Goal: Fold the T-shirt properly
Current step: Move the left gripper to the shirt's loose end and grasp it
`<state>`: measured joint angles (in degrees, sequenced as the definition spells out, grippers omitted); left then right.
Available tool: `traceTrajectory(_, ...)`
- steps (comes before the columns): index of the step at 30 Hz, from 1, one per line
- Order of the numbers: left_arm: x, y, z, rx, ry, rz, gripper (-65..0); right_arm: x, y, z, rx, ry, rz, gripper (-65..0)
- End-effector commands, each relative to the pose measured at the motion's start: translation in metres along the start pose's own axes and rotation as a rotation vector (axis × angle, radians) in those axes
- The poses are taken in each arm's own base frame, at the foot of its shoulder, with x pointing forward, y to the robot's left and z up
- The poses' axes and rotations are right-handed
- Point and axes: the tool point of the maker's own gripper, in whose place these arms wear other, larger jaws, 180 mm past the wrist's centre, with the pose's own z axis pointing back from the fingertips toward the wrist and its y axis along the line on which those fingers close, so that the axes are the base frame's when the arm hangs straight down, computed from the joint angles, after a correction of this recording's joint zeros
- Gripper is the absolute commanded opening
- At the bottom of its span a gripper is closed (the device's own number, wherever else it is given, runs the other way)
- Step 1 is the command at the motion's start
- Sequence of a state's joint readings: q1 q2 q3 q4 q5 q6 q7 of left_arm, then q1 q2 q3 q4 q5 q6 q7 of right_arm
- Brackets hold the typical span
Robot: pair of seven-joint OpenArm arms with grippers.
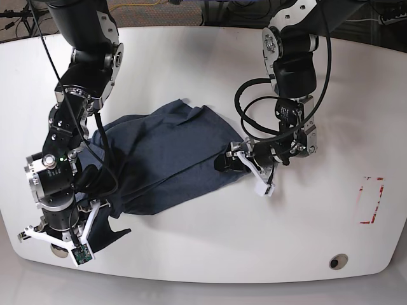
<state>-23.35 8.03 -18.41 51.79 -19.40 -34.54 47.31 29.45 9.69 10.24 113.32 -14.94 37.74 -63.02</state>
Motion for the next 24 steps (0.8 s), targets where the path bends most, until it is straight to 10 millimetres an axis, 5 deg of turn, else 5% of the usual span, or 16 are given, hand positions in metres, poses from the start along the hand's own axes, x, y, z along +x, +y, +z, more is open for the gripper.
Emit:
traceTrajectory(1,-0.006,0.006,0.001,0.033,0.056,-0.017,-26.1,0.017,-0.014,0.005,-0.038,-0.058,-0.004,-65.0)
traceTrajectory(4,-0.006,0.006,0.001,0.034,0.056,-0.015,-32.1,0.017,-0.014,0.005,-0.038,-0.058,-0.004,-65.0)
traceTrajectory(9,-0.001,0.010,0.001,0.059,0.033,0.013,-65.0,0.016,-0.014,0.005,-0.037,-0.056,-0.004,-65.0)
traceTrajectory(24,0.027,0.015,0.013,0.101,-0.051,0.010,-65.0,0.017,-0.014,0.005,-0.036,-0.057,-0.005,-65.0)
